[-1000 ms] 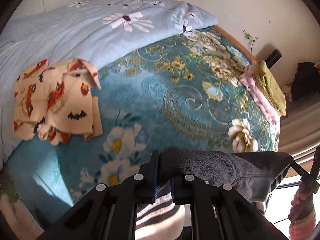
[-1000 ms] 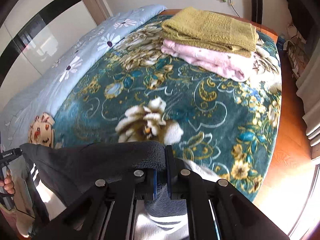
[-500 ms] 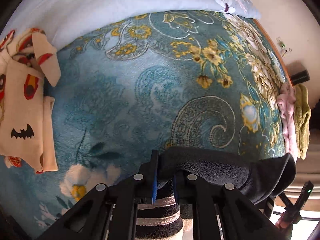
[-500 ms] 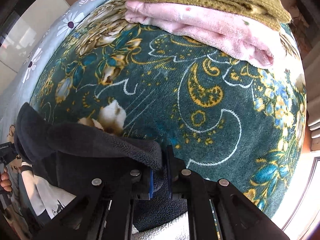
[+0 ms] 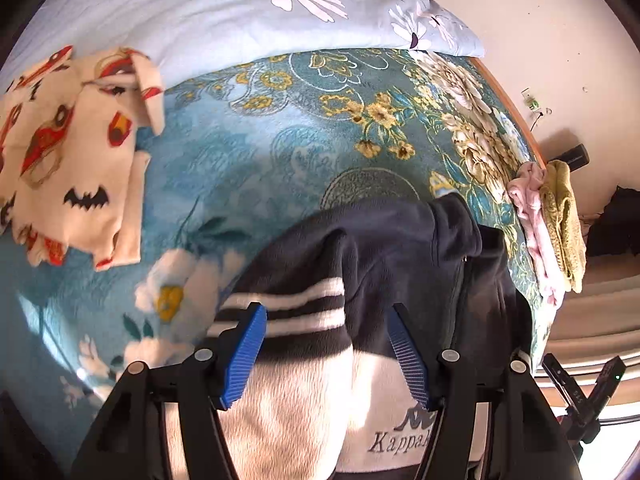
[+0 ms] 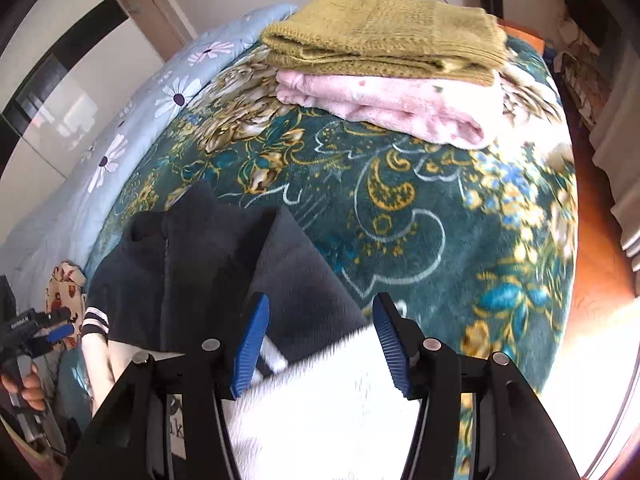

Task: Fold clothes
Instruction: 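Lay the jacket flat on the blanket with both grippers, Kappakids print up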

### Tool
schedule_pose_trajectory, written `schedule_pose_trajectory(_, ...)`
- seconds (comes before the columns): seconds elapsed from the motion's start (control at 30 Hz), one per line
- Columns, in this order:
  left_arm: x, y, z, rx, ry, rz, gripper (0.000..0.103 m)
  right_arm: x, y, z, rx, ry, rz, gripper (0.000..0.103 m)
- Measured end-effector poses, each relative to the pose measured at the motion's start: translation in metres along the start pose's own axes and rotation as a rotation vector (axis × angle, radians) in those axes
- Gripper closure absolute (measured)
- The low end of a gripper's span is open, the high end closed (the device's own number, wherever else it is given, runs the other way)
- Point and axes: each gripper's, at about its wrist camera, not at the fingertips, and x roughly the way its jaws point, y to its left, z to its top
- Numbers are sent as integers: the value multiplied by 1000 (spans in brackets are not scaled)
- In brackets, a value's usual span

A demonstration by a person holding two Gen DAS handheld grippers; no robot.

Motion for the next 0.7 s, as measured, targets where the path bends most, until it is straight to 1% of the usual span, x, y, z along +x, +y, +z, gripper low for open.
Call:
schedule_pose_trajectory(0.1, -6, 9, -37, -6, -9, 24, 36, -16, 1, -46, 39, 30, 28, 46)
schedule_pose_trajectory(0.17, -4, 15, -54, -9, 3, 53, 36, -19, 12, -70, 19, 63, 47, 46)
schedule_pose_trajectory(0.2, -4, 18, -60, -16, 13, 57, 36, -19, 21, -79, -4, 82, 57, 46)
schedule_pose_trajectory(0.27, -3, 22, -64, -43, 35, 37, 36, -14, 40, -92, -67, 117, 64, 46)
schedule_pose_trajectory(0.3, -5, 23, -64, -55, 34, 26, 36, -10, 49, -98, -94, 134, 63, 46)
schedule_pose_trajectory(0.37, -13, 22, -65, -69, 20, 4, 36, -2, 55, -107, -97, 153, 33, 48)
schedule_pose_trajectory(0.4, -16, 21, -65, -63, 11, 0, 36, 1, 55, -111, -86, 159, 17, 59)
schedule_pose_trajectory(0.43, -19, 19, -65, -53, 6, 2, 36, 1, 51, -112, -60, 164, 7, 65)
schedule_pose_trajectory(0.47, -21, 18, -65, -42, 4, 5, 36, 2, 46, -110, -36, 169, 5, 78)
schedule_pose_trajectory(0.5, -23, 18, -66, -37, 3, 10, 36, -1, 39, -108, -19, 167, -2, 93)
schedule_pose_trajectory(0.53, -24, 20, -67, -40, 3, 13, 36, -7, 31, -102, -12, 155, -20, 96)
schedule_pose_trajectory(0.7, -23, 30, -72, -95, 22, -4, 36, -33, -6, -73, 25, 90, -108, 97)
